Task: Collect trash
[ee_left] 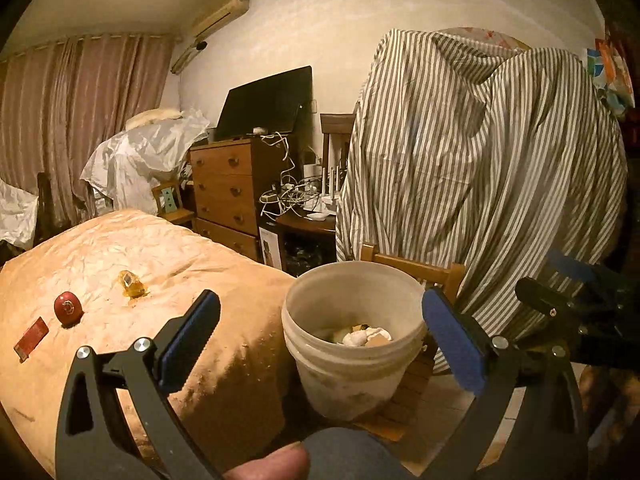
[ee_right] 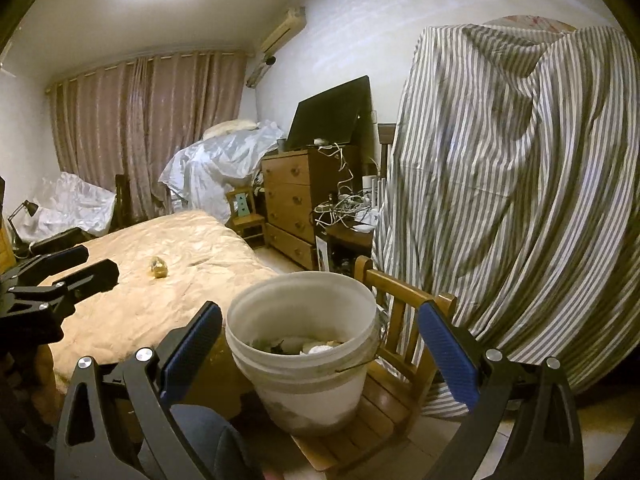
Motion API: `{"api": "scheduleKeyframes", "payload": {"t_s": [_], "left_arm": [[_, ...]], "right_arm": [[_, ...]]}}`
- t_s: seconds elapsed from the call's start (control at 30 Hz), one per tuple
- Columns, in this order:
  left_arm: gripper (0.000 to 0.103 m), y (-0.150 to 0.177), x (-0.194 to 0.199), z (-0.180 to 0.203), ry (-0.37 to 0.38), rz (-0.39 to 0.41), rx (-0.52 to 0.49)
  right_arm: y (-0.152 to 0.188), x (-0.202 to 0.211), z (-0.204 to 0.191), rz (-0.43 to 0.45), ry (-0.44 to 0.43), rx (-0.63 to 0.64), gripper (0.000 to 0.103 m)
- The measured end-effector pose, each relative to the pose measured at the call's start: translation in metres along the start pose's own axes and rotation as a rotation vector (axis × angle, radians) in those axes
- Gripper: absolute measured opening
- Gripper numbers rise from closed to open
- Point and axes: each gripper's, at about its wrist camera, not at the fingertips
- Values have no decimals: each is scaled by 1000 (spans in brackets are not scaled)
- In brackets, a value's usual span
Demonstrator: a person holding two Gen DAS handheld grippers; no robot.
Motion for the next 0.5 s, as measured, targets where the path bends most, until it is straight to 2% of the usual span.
{"api": "scheduleKeyframes", "payload": {"t_s": [0.5], "left_arm": [[98,2,-2,4,33,-25,-14]], "right_arm": [[-1,-12,-1,-27,-25,-6,98]]}}
Point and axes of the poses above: each gripper's, at about its wrist camera, not at the fingertips, and x roughly against the way its jaws point, z to its right, y to its underside, and after that the axes turned 11 degrees about z, right-handed
